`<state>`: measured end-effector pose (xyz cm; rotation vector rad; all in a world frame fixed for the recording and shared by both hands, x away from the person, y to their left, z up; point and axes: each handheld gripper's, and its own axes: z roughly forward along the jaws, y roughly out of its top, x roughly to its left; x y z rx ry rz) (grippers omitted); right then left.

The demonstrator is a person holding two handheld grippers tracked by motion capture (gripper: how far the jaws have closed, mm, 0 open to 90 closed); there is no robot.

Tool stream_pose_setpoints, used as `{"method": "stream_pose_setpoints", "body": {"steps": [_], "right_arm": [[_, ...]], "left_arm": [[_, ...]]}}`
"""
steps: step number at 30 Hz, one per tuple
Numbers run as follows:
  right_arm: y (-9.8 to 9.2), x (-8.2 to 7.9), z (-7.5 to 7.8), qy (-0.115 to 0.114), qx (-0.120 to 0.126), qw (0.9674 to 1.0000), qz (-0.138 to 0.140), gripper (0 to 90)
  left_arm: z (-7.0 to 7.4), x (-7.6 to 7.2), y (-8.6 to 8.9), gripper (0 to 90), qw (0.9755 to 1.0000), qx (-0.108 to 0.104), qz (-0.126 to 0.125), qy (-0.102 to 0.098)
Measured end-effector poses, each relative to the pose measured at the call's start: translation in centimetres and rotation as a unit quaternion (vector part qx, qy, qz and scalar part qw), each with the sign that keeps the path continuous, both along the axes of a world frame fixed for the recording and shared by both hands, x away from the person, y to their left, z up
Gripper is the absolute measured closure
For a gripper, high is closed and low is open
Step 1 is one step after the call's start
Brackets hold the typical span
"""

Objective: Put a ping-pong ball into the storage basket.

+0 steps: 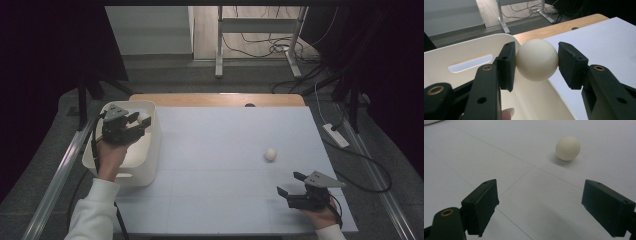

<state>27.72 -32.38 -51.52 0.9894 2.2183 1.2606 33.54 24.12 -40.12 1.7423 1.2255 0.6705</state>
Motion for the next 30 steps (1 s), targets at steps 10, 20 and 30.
{"method": "stream_pose_setpoints", "body": {"steps": [10,20,30], "right_arm": [[0.0,0.0,0.0,-0.001,0.000,1.0000,0.000,14.0],[0.0,0.0,0.0,-0.001,-0.002,1.0000,0.000,14.0],[0.0,0.0,0.0,0.000,0.000,1.0000,0.000,14.0]], "left_arm": [[-0.3,0.3,0.5,50.3,0.9997,0.004,0.014,0.021],[-0.8,0.9,0.6,50.3,0.9981,0.019,0.018,0.056],[-1.3,1.8,0.1,50.0,0.9930,0.061,0.019,0.099]]}}
